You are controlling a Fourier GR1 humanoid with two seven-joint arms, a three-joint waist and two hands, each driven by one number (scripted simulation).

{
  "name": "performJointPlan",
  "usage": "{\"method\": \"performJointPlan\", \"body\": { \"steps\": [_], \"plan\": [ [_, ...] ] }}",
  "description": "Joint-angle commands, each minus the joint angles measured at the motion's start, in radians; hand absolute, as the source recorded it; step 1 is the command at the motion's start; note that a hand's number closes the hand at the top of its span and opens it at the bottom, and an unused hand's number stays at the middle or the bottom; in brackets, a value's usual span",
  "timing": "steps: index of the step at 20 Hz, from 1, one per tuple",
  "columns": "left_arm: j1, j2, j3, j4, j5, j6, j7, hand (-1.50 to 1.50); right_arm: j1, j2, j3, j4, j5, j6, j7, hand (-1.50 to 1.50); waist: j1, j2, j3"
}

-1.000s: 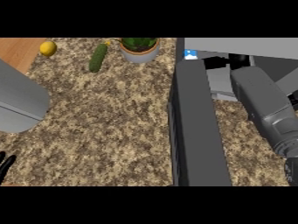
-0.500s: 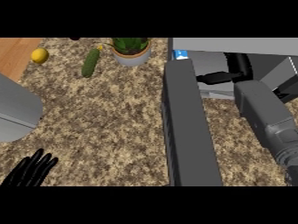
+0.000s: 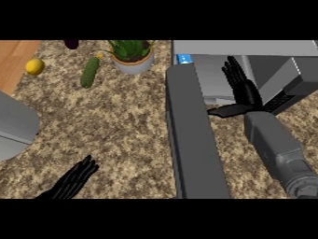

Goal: Pick up the milk, place it into the microwave and close the microwave

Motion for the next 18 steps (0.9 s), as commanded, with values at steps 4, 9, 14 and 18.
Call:
{"method": "performJointPlan", "body": {
  "steps": [4,9,14,18],
  "plan": [
    [-0.103,-0.020,-0.023,0.089,-0.063,0.031,0.025,-1.50,0.175,0.078,0.070,-0.065,0.020,0.043,-0.041,-1.50,-0.044,-0.018,-0.003],
    [-0.211,-0.069,-0.077,0.227,-0.201,0.139,-0.043,1.50,0.349,0.054,0.111,-0.130,0.039,0.028,-0.088,-1.50,-0.072,-0.022,-0.004],
    [-0.298,-0.066,-0.064,0.307,-0.224,0.141,-0.027,1.50,0.491,-0.024,0.105,-0.272,-0.008,0.088,-0.096,-1.50,-0.067,-0.019,-0.004],
    [-0.388,-0.070,-0.136,0.396,-0.271,0.187,-0.001,1.50,0.583,-0.054,0.103,-0.385,-0.050,0.147,-0.070,-1.50,-0.083,-0.019,-0.005]
  ]
}}
